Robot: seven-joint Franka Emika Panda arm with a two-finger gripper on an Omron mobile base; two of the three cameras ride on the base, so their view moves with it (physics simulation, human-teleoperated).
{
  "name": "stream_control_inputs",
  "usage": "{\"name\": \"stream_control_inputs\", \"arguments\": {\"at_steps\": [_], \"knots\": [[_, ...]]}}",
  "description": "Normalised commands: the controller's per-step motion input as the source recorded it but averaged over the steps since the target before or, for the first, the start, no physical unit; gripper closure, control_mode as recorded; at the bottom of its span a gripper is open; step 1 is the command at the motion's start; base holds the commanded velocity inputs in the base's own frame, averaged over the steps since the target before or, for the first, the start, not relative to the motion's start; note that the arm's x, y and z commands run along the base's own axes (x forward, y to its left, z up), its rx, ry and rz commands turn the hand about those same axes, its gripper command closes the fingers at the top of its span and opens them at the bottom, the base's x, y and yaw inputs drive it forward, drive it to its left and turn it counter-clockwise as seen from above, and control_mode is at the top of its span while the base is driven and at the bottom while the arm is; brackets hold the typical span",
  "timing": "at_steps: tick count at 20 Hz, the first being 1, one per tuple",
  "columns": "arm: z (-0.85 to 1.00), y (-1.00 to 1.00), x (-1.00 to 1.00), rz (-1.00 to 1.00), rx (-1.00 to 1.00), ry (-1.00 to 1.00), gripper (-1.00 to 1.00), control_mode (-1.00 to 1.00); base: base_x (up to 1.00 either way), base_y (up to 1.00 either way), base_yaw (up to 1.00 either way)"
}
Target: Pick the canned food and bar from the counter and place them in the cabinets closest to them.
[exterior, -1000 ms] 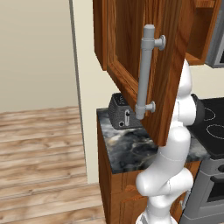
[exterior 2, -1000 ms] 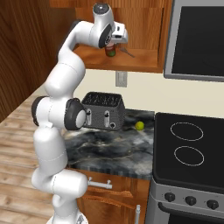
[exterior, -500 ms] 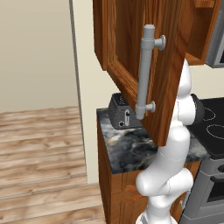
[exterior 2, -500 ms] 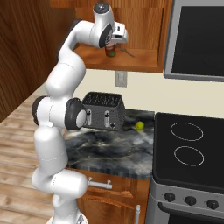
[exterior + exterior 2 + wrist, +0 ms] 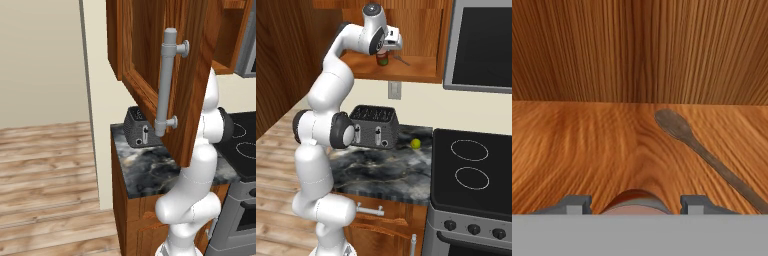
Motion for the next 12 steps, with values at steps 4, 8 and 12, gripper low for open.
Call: {"name": "stream_control_inputs", "arguments": {"at_steps": [4, 8, 12], "knots": [[0.0, 0.0, 0.0, 0.0, 0.0, 0.0, -1.0, -1.0, 0.0, 0.0, 0.0], [0.0, 0.0, 0.0, 0.0, 0.0, 0.0, -1.0, -1.0, 0.0, 0.0, 0.0], [0.0, 0.0, 0.03, 0.0, 0.0, 0.0, -1.0, -1.0, 0.0, 0.0, 0.0]]}}
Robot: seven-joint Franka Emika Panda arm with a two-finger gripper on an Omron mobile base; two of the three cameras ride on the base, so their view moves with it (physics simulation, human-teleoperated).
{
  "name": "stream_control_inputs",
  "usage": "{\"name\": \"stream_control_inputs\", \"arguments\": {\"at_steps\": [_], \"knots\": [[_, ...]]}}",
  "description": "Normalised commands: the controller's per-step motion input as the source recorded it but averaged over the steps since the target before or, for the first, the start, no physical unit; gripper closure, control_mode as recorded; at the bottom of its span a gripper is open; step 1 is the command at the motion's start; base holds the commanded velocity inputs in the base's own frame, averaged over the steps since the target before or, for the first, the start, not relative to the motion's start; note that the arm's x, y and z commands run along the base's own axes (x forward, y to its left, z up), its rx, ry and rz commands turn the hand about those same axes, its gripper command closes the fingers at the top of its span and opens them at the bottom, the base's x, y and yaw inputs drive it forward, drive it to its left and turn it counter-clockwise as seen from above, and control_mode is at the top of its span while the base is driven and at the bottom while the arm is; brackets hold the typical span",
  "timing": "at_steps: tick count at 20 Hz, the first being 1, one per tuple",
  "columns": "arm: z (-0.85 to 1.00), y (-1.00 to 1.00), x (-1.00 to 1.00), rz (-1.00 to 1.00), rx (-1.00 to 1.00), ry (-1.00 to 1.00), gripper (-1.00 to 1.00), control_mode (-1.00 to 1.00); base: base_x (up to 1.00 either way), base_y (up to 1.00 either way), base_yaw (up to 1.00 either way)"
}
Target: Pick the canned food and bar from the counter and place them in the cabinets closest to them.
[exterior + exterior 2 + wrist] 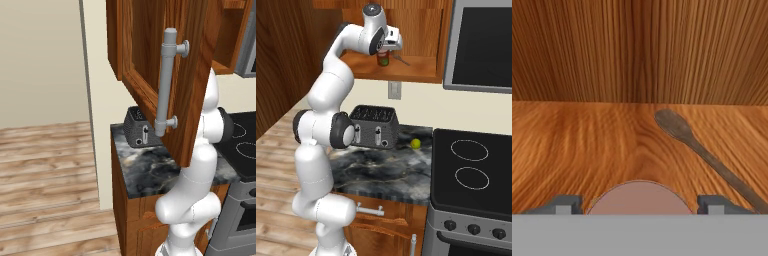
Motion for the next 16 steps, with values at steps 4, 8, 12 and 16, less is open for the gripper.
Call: {"name": "stream_control_inputs", "arguments": {"at_steps": [4, 8, 12, 16], "knots": [[0.0, 0.0, 0.04, 0.0, 0.0, 0.0, -1.0, -1.0, 0.0, 0.0, 0.0], [0.0, 0.0, -0.02, 0.0, 0.0, 0.0, -1.0, -1.0, 0.0, 0.0, 0.0], [0.04, 0.0, -0.52, 0.0, 0.0, -0.1, -1.0, -1.0, 0.0, 0.0, 0.0], [0.12, 0.01, -0.8, 0.0, 0.0, -0.11, -1.0, -1.0, 0.0, 0.0, 0.0]]}}
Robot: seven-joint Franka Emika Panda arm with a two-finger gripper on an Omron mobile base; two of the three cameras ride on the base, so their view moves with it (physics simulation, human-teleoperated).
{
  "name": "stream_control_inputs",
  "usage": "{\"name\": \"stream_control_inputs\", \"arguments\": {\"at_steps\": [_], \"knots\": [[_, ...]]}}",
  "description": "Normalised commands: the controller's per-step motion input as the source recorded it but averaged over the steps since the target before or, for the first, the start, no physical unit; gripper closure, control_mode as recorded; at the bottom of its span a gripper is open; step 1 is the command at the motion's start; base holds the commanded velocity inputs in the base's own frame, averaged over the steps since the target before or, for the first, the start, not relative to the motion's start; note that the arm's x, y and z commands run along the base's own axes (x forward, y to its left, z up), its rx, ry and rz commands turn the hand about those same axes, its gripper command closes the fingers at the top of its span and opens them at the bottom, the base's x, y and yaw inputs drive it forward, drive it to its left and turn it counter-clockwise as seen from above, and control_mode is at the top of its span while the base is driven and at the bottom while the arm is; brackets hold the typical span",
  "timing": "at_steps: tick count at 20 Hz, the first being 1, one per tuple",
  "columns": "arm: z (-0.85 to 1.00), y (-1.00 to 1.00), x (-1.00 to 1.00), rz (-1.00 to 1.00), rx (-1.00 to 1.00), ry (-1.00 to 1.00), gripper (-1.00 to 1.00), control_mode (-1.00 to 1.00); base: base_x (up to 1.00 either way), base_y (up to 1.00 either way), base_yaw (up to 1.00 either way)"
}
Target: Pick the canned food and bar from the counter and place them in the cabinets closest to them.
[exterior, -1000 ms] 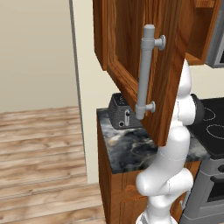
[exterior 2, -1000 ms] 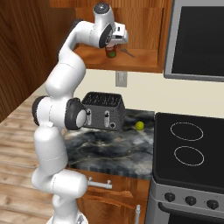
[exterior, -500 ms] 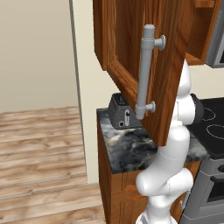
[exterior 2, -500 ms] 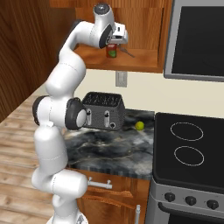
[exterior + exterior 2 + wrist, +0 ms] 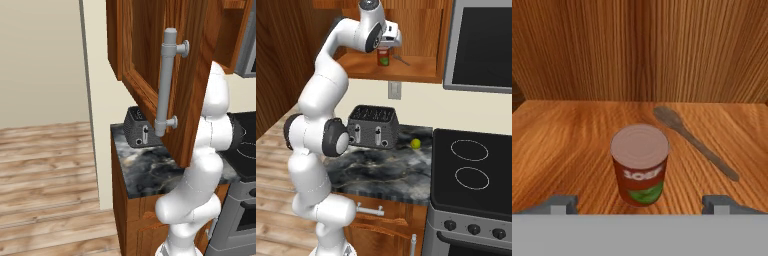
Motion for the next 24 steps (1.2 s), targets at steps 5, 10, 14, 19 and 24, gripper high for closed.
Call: {"name": "stream_control_inputs", "arguments": {"at_steps": [5, 10, 14, 19, 24], "knots": [[0.37, 0.01, -0.9, -0.02, 0.0, -0.01, -1.0, -1.0, 0.0, 0.0, 0.0], [0.32, 0.01, -0.99, 0.0, 0.0, 0.11, -1.0, -1.0, 0.0, 0.0, 0.0], [0.24, 0.0, -1.0, 0.0, 0.0, 0.16, -1.0, -1.0, 0.0, 0.0, 0.0], [0.04, 0.04, -1.0, -0.02, -0.01, 0.15, -1.0, -1.0, 0.0, 0.0, 0.0], [-0.2, 0.13, -0.87, -0.04, -0.08, 0.2, -1.0, -1.0, 0.0, 0.0, 0.0]]}}
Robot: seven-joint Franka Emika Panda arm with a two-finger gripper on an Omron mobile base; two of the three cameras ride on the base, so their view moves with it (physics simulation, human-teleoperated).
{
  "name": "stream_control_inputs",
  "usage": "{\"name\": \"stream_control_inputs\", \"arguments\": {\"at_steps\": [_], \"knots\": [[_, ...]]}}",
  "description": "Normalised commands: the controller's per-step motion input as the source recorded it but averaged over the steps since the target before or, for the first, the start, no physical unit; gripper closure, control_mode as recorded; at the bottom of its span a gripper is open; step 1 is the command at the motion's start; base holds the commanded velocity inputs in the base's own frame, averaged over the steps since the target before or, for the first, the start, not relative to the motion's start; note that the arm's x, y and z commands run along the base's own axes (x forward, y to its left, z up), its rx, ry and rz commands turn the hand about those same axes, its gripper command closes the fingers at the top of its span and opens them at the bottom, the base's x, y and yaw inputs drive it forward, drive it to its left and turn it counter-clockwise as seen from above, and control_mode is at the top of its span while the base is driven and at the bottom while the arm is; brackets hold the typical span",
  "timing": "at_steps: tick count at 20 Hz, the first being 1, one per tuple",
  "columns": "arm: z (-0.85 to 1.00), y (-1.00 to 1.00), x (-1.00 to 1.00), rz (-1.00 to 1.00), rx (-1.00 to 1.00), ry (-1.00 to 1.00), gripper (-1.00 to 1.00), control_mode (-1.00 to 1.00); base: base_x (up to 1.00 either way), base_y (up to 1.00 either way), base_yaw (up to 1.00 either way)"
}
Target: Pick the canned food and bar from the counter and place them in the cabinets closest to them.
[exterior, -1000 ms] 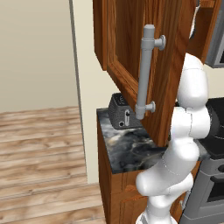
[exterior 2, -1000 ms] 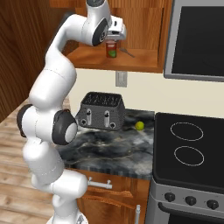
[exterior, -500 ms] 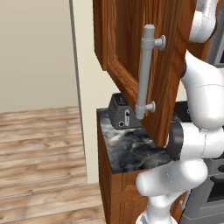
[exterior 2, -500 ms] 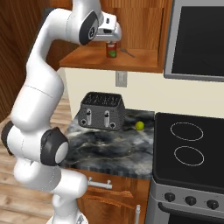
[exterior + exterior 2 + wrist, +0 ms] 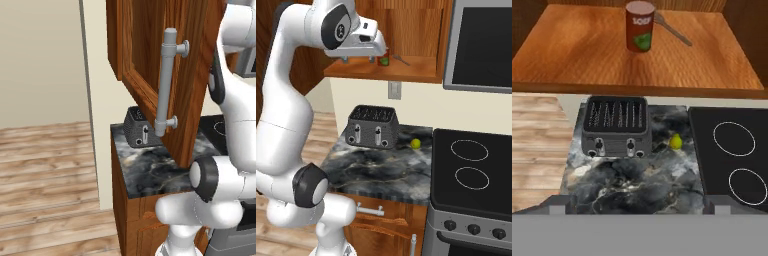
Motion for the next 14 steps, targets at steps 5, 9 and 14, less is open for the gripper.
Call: {"name": "stream_control_inputs", "arguments": {"at_steps": [5, 9, 14], "knots": [[-0.46, 0.24, -0.55, -0.04, -0.12, 0.2, -1.0, -1.0, 0.0, 0.0, 0.0], [-0.5, 0.1, -0.83, -0.03, -0.1, -0.04, -1.0, -1.0, 0.0, 0.0, 0.0], [-0.5, -0.11, -0.76, -0.07, 0.0, -0.1, -1.0, -1.0, 0.0, 0.0, 0.0]]}}
